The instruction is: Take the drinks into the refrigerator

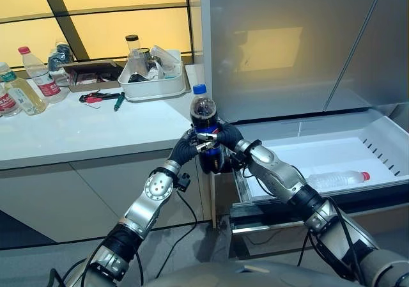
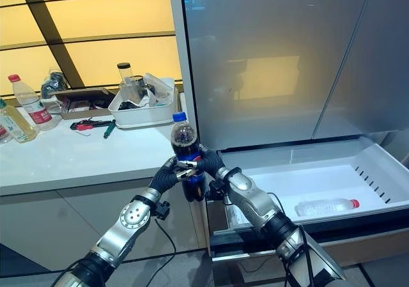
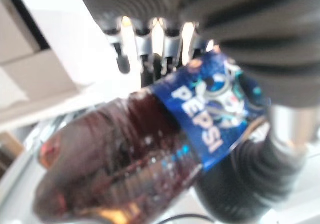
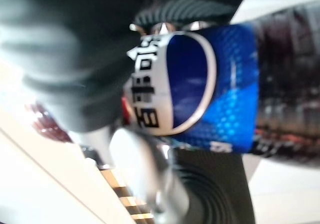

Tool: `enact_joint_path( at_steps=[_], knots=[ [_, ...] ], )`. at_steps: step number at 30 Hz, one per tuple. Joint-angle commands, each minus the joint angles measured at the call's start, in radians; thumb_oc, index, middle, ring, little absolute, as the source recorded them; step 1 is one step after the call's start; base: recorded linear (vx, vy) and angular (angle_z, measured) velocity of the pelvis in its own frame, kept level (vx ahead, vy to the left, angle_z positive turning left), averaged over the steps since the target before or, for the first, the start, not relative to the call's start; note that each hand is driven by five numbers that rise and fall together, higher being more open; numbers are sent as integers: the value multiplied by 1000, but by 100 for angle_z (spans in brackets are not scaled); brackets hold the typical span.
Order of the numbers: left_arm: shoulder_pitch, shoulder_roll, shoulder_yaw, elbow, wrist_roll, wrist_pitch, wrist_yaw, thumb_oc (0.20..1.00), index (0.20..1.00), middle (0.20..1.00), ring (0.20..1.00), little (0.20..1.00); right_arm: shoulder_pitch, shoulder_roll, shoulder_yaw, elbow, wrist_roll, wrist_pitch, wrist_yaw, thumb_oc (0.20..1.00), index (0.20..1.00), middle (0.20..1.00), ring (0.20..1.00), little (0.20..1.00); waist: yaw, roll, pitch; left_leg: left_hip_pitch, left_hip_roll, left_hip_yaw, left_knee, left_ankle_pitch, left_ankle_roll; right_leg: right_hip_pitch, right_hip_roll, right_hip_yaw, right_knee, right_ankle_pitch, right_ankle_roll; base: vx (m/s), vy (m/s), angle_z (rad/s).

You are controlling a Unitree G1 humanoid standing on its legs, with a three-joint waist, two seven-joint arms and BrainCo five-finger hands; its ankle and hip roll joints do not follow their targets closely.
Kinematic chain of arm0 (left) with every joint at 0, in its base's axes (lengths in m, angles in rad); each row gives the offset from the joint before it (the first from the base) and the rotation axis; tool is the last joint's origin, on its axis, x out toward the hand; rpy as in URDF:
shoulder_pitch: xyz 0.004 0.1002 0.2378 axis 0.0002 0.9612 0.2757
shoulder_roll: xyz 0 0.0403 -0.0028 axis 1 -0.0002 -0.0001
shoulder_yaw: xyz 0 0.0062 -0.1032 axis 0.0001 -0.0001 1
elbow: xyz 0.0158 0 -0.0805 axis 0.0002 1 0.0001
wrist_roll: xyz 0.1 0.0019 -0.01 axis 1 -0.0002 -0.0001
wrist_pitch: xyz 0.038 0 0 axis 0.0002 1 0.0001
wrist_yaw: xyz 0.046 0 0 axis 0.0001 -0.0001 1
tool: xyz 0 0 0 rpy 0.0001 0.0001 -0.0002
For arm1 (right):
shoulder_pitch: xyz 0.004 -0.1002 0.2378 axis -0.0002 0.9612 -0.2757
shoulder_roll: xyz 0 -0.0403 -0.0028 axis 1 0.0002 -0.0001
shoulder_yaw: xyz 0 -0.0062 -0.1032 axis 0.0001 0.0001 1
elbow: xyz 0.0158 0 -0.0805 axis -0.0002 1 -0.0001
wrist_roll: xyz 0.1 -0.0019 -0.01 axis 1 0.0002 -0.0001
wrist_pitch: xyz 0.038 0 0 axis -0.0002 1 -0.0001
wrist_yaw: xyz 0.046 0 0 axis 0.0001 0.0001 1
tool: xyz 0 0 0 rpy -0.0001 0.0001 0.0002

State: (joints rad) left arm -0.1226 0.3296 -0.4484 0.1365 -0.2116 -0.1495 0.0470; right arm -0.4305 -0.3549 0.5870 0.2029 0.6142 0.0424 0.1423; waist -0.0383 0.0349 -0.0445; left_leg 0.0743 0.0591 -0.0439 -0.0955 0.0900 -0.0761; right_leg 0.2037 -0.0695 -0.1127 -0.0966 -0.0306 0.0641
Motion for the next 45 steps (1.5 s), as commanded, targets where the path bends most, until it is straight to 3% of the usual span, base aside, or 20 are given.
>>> enact_joint_path(
  at_steps=[1,11,23,31,37,41,45],
  knots=[
    [-81,6,138,6,-80,-68,24,1000,1000,1000,1000,1000,-35,20,-141,-124,-23,-116,-4,200,200,200,200,200,20,-33,-5,106,-51,47,8,-164,68,-23,15,67,9,-18,9,-17,-6,-5],
    [113,20,320,-52,-142,-61,-34,1000,1000,1000,1000,1000,170,-87,-400,-211,-92,-144,-19,200,200,200,200,200,19,-30,5,98,-52,52,8,-162,67,-36,16,71,9,-15,13,-6,-3,-4],
    [241,33,472,-154,-172,-66,-96,1000,1000,1000,1000,1000,340,-128,-697,-268,-115,-191,-37,200,200,200,200,200,9,-26,16,84,-57,57,8,-161,70,-54,15,78,9,-11,16,0,0,0],
    [295,25,498,-207,-214,-63,-132,1000,1000,1000,1000,1000,380,-151,-837,-259,-128,-219,-79,200,200,200,200,200,0,-24,27,74,-61,61,8,-161,71,-67,14,85,9,-7,17,0,0,0],
    [314,32,451,-220,-259,-52,-171,1000,1000,1000,1000,1000,370,-228,-855,-124,-257,-208,-144,200,200,200,200,200,3,-28,34,64,-64,58,9,-159,73,-76,14,84,9,-4,20,-6,-1,0],
    [341,60,380,-241,-292,-43,-206,1000,1000,1000,1000,1000,308,-357,-760,153,-451,-158,-205,200,200,200,200,200,22,-40,56,51,-66,51,10,-158,72,-84,12,76,9,-2,27,-9,1,0],
    [374,94,347,-295,-319,-49,-227,1000,1000,1000,1000,1000,208,-397,-658,378,-510,-135,-241,200,200,200,200,200,38,-44,75,35,-66,42,9,-149,70,-97,9,66,9,5,30,-18,3,0]
  ],
)
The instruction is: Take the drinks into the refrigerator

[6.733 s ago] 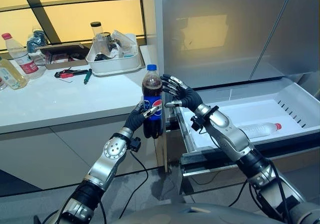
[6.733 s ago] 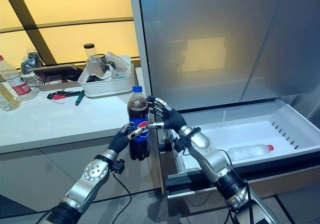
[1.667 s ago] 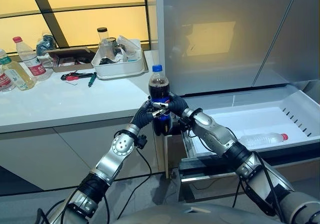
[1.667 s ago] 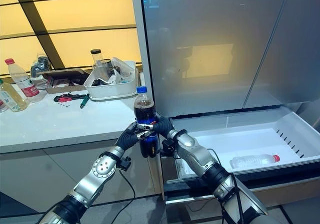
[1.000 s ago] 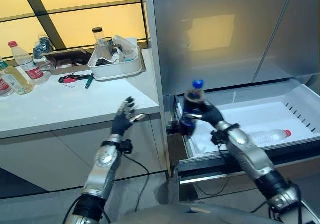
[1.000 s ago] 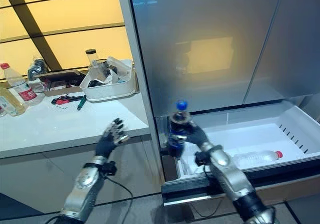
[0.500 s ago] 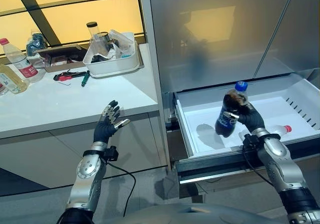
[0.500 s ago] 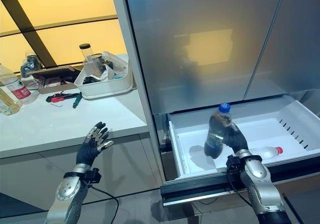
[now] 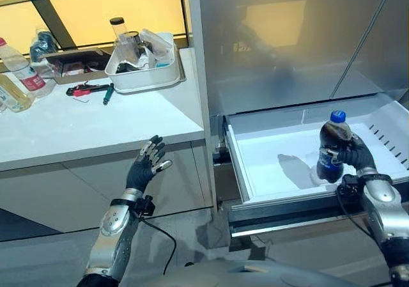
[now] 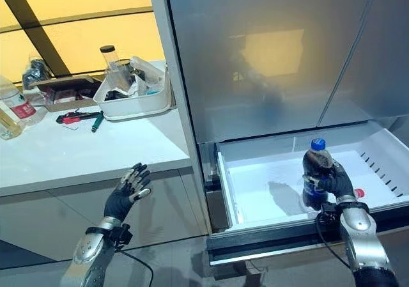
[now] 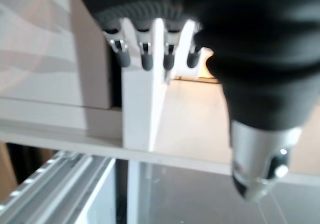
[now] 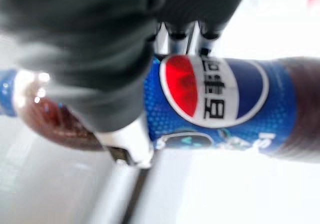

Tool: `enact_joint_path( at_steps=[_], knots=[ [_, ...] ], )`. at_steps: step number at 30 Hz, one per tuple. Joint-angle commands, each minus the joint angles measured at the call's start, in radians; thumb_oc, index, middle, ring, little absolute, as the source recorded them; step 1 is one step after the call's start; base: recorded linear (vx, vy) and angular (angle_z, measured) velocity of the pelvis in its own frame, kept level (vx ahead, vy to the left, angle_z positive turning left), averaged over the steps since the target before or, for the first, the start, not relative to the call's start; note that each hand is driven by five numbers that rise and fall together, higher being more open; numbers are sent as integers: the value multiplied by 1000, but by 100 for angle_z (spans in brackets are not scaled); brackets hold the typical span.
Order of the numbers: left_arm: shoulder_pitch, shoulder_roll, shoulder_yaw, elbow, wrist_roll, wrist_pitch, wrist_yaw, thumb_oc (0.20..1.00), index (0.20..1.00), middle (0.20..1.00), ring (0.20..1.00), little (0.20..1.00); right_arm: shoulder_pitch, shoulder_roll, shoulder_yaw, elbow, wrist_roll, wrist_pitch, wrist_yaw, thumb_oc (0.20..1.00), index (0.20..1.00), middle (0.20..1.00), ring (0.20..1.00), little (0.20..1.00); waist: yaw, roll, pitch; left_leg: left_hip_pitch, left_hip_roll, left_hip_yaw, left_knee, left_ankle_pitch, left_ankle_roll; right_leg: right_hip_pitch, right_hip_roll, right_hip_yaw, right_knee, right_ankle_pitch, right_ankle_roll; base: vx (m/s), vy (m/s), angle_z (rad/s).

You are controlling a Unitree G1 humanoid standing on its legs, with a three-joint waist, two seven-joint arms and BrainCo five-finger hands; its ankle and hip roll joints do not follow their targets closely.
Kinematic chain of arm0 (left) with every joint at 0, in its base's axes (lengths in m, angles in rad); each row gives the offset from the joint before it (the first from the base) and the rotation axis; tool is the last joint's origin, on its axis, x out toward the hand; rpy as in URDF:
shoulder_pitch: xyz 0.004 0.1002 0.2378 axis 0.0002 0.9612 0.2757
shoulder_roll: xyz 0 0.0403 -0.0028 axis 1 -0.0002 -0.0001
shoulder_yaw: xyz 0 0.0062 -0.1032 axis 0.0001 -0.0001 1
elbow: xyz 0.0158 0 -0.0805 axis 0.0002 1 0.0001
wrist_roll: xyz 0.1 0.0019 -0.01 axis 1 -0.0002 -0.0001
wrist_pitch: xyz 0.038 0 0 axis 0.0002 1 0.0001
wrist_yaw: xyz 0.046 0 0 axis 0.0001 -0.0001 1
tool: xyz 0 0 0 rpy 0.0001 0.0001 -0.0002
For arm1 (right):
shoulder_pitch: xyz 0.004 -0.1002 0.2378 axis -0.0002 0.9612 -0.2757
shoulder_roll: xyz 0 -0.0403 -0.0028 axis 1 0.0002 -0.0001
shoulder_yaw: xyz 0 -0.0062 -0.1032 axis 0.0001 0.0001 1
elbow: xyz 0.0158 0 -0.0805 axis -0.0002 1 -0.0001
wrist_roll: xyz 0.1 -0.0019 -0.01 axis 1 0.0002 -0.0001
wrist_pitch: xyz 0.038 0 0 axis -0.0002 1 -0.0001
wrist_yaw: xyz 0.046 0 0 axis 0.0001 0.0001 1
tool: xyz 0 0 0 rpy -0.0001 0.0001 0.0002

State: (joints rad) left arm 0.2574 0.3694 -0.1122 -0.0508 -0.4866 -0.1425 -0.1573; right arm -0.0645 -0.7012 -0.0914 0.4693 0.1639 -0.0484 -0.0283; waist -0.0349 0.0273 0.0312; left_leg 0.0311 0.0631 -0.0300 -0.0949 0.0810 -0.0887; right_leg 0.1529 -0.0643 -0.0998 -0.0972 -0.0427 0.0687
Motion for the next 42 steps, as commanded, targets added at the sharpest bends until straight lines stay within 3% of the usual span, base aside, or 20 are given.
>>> enact_joint_path(
  at_steps=[1,4,8,18,20,27,34,36,37,38,39,42],
  knots=[
    [-5,54,13,-108,-45,-56,-22,1000,1000,1000,1000,1000,-165,-52,26,119,-58,-47,-71,200,200,200,200,200,33,-36,-1,77,-71,29,8,-140,83,-47,4,54,10,18,25,-59,13,0],
    [9,103,-39,-160,-69,-58,-39,1000,1000,1000,1000,1000,-316,-65,170,406,-111,-17,-85,200,200,200,200,200,56,-40,30,43,-74,14,8,-122,81,-72,0,40,10,29,27,-80,7,6],
    [4,155,-69,-195,-55,-61,-39,1000,1000,1000,1000,1000,-435,-63,290,585,-201,9,-98,200,200,200,200,200,68,-37,67,-5,-76,1,8,-99,78,-114,-4,23,10,46,25,-147,5,16],
    [-21,190,-94,-132,33,-84,13,1000,1000,1000,1000,1000,-510,35,496,646,-520,48,-134,200,200,200,200,200,82,0,142,-111,-92,-30,9,-53,82,-219,-16,3,13,86,24,-90,19,11],
    [-39,166,-92,-120,32,-92,39,1000,1000,1000,1000,1000,-508,114,547,681,-578,57,-132,200,200,200,200,200,89,16,164,-137,-98,-39,10,-42,82,-245,-21,-4,18,90,22,-70,32,-1],
    [-156,149,-141,-125,51,-121,100,1000,1000,1000,1000,1000,-527,229,597,734,-584,64,-166,200,200,200,200,200,94,48,212,-186,-105,-59,8,-17,80,-307,-30,-11,48,93,15,-46,21,3],
    [-239,119,-176,-149,67,-133,143,1000,1000,1000,1000,1000,-554,262,618,734,-569,62,-178,200,200,200,200,200,87,74,258,-228,-112,-72,8,1,79,-371,-38,-18,94,91,10,-50,23,7],
    [-277,105,-181,-141,82,-135,165,1000,1000,1000,1000,1000,-547,258,584,674,-483,36,-195,200,200,200,200,200,76,78,277,-245,-113,-73,8,11,77,-395,-39,-13,107,93,10,-55,11,11],
    [-287,100,-184,-137,86,-136,170,1000,1000,1000,1000,1000,-541,252,579,650,-469,32,-201,344,344,344,344,344,73,79,280,-248,-114,-74,8,13,77,-401,-40,-12,114,92,9,0,0,0],
    [-287,100,-185,-136,86,-136,170,1000,1000,1000,1000,1000,-540,252,578,650,-469,33,-201,598,598,598,598,598,74,79,280,-248,-114,-74,8,13,77,-402,-40,-12,114,91,9,0,0,0],
    [-297,95,-190,-128,97,-136,175,1000,1000,1000,1000,1000,-533,246,567,623,-446,25,-203,1000,1000,1000,1000,1000,70,80,284,-252,-114,-73,8,13,77,-408,-40,-10,117,91,9,-33,11,0],
    [-316,87,-193,-106,117,-145,193,1000,1000,1000,1000,1000,-506,225,523,550,-373,5,-216,1000,1000,1000,1000,1000,58,82,293,-261,-118,-68,8,14,75,-414,-42,-4,109,97,11,-31,13,2]
  ],
)
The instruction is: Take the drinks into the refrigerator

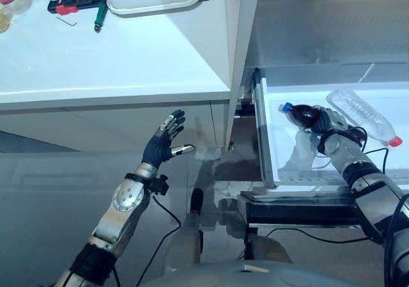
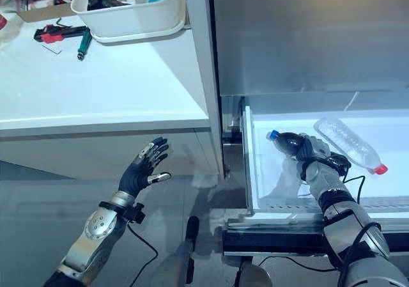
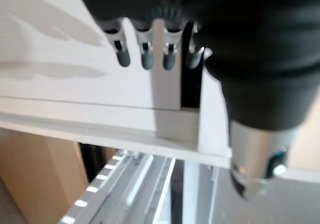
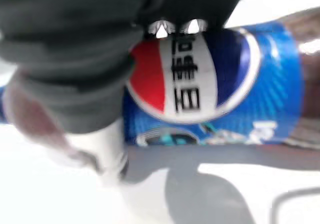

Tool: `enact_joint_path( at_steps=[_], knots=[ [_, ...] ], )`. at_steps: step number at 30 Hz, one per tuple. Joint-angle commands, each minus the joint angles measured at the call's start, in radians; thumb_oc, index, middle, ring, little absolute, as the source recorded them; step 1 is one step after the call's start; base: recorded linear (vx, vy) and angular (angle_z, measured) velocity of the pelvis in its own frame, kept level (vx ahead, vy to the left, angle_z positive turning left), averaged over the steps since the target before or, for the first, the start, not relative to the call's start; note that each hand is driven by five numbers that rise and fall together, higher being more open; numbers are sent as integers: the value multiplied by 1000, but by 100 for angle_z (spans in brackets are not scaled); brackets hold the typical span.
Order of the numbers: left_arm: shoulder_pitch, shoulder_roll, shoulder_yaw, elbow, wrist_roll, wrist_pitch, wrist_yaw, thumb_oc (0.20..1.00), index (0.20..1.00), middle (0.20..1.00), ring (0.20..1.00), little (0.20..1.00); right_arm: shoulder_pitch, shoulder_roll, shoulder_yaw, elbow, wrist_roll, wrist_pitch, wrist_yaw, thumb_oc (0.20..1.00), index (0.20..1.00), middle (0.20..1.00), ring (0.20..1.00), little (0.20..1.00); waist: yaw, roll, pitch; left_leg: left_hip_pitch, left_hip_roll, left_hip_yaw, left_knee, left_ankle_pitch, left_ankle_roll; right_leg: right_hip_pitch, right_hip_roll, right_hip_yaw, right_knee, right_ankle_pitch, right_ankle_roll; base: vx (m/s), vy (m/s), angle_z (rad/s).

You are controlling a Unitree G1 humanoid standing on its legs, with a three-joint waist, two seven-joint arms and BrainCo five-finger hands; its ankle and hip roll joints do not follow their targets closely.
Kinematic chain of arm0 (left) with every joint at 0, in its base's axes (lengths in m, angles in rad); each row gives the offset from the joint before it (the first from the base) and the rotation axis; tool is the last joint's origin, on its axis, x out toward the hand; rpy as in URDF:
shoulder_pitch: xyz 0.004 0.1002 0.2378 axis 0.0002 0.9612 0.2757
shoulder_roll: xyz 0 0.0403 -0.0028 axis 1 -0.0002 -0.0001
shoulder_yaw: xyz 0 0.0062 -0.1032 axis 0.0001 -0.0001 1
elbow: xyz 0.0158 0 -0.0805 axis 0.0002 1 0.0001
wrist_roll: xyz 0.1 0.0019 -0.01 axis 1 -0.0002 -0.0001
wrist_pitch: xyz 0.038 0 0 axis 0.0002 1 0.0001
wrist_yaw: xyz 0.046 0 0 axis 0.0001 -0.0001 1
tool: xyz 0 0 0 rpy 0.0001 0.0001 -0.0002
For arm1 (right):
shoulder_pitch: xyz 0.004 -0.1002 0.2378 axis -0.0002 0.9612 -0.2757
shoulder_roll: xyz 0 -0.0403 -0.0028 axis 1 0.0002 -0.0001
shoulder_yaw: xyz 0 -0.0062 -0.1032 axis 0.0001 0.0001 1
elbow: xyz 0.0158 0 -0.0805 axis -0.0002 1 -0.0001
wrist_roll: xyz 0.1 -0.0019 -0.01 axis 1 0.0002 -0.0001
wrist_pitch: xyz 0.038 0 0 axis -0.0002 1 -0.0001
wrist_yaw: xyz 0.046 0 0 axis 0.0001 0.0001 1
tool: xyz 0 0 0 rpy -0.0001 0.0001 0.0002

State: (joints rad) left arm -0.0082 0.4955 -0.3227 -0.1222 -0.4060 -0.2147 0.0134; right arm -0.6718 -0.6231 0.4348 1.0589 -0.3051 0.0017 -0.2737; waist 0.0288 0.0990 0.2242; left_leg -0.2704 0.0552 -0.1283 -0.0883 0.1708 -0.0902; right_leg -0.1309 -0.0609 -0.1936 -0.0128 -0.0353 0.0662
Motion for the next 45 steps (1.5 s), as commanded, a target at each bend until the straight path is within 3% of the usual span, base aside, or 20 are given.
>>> enact_joint_path(
  at_steps=[1,11,16,19,25,36,45],
  knots=[
    [-51,-41,18,-31,34,-73,24,1000,1000,1000,1000,1000,106,142,-10,-47,101,-48,28,1000,1000,1000,1000,1000,-9,11,99,40,-111,34,1,-77,76,-130,-47,91,21,92,14,0,0,0],
    [-35,-48,26,-17,12,-74,21,1000,1000,1000,1000,1000,134,104,-88,-94,196,-69,18,1000,1000,1000,1000,1000,-23,19,90,39,-110,54,1,-81,75,-133,-45,114,2,102,15,-4,2,-2],
    [-38,-24,36,-14,18,-66,-15,1000,1000,1000,1000,1000,246,37,-251,-300,380,-139,29,1000,1000,1000,1000,1000,-48,15,88,59,-107,61,1,-91,77,-123,-40,123,10,91,14,3,-1,2],
    [-28,-7,67,-8,20,-65,-37,1000,1000,1000,1000,1000,425,4,-452,-528,479,-208,37,1000,1000,1000,1000,1000,-85,4,81,77,-106,70,1,-104,80,-114,-36,135,20,78,15,22,0,9],
    [7,-6,106,13,17,-58,-71,1000,1000,1000,1000,1000,613,22,-720,-769,578,-270,47,1000,1000,1000,1000,1000,-125,-9,56,107,-103,109,1,-130,86,-104,-30,172,18,73,20,6,18,-3],
    [45,-13,141,33,7,-32,-136,1000,1000,1000,1000,1000,688,-38,-1016,-762,691,-310,21,1000,1000,1000,1000,1000,-198,-21,-16,182,-79,187,1,-177,90,-71,0,256,17,55,21,41,25,-21],
    [56,-13,129,37,-13,-12,-180,1000,1000,1000,1000,1000,679,-151,-1112,-652,788,-321,29,1000,1000,1000,1000,1000,-237,-33,-62,236,-59,268,2,-207,93,-58,30,338,16,55,21,43,13,-45]
  ],
)
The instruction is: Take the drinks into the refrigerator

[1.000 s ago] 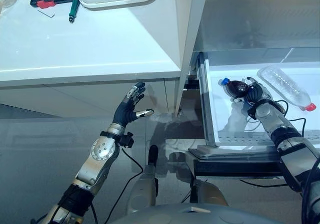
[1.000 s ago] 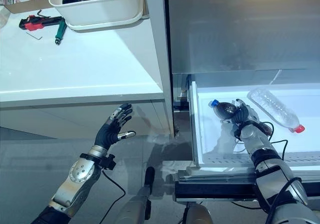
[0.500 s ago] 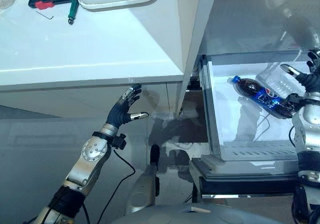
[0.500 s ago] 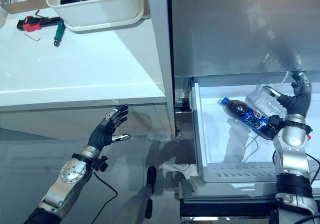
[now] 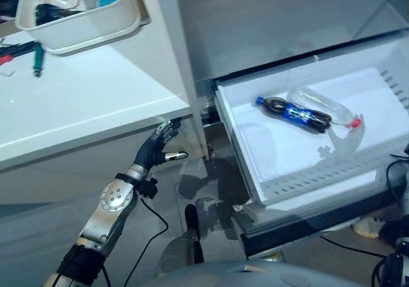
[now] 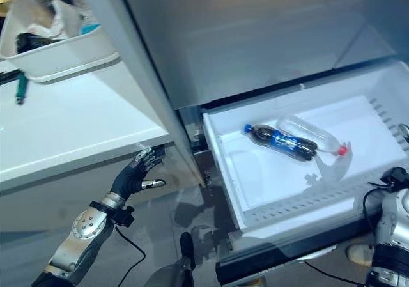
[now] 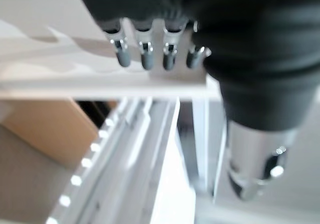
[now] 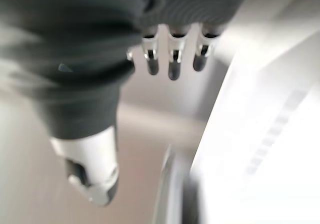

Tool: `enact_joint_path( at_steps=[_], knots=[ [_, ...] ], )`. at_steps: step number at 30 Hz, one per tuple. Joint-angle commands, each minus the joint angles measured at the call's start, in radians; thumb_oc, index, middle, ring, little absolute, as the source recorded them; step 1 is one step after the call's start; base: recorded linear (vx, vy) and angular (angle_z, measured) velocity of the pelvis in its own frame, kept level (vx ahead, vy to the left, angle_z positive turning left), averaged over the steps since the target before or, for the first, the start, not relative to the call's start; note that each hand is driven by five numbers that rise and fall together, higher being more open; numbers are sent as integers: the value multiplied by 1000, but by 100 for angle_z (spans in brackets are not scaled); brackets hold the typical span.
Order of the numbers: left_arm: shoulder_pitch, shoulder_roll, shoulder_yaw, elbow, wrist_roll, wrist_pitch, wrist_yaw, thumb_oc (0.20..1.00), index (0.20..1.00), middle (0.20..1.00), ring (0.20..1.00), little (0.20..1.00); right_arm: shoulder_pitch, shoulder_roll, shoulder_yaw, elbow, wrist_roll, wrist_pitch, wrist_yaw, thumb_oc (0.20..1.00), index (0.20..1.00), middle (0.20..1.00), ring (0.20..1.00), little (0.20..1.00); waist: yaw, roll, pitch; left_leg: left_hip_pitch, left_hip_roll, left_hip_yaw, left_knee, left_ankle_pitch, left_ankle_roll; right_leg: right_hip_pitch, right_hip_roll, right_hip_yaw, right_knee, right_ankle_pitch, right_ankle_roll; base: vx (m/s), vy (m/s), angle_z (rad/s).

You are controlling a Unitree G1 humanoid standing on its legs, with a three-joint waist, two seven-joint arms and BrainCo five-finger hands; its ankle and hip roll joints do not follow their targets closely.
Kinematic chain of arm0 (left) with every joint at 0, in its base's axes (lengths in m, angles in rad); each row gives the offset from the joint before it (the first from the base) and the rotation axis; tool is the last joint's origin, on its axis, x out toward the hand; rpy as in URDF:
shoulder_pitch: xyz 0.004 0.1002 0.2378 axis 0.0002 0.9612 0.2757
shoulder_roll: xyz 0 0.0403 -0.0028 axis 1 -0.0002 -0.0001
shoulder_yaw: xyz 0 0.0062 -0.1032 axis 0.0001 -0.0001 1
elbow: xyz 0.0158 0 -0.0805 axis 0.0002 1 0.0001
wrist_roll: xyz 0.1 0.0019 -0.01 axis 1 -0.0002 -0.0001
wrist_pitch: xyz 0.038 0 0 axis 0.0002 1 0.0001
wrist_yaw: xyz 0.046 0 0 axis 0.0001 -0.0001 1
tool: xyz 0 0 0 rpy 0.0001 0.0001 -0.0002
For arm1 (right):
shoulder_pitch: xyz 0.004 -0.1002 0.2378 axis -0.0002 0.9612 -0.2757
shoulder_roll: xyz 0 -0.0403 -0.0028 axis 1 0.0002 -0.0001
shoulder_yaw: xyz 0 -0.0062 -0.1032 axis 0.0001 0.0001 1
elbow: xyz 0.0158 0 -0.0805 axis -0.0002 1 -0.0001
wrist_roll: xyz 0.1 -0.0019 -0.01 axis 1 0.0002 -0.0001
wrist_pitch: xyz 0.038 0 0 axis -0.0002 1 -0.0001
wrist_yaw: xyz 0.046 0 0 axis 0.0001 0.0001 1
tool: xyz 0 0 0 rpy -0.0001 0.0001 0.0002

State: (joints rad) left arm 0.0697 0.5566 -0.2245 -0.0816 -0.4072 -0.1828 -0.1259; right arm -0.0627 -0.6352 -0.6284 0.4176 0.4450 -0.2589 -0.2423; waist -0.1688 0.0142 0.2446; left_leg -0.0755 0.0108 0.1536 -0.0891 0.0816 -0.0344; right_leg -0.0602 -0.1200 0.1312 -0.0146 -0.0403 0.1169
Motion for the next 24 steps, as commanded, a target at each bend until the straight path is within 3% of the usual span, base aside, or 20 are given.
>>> enact_joint_path(
  at_steps=[1,4,12,17,24],
  knots=[
    [-24,-73,27,-5,-15,-43,-48,1000,1000,1000,1000,1000,70,-154,-55,-6,42,-63,2,1000,1000,1000,1000,1000,-40,52,-86,47,-13,-6,3,-121,37,-126,92,22,19,59,-30,41,2,-43],
    [-24,-73,18,-7,-18,-40,-60,1000,1000,1000,1000,1000,69,-167,-71,-23,68,-71,17,1000,1000,1000,1000,1000,-48,50,-95,60,-10,5,3,-127,38,-118,98,35,14,60,-29,49,1,-26],
    [-29,-62,-19,-14,-36,-28,-90,1000,1000,1000,1000,1000,-5,-241,-141,-27,325,-174,59,1000,1000,1000,1000,1000,-61,38,-133,96,-1,39,4,-143,38,-92,109,68,6,60,-22,44,-1,-11],
    [-31,-66,-19,-11,-30,-26,-83,1000,1000,1000,1000,1000,18,-243,-193,-6,335,-198,26,1000,1000,1000,1000,1000,-65,32,-144,111,1,39,3,-150,39,-77,110,68,4,57,-20,42,-8,-6],
    [-17,-69,25,4,-7,-32,-80,1000,1000,1000,1000,1000,212,-172,-201,166,78,-57,-7,1000,1000,1000,1000,1000,-80,28,-138,120,1,37,3,-151,38,-65,111,62,5,58,-23,5,1,1]
  ],
)
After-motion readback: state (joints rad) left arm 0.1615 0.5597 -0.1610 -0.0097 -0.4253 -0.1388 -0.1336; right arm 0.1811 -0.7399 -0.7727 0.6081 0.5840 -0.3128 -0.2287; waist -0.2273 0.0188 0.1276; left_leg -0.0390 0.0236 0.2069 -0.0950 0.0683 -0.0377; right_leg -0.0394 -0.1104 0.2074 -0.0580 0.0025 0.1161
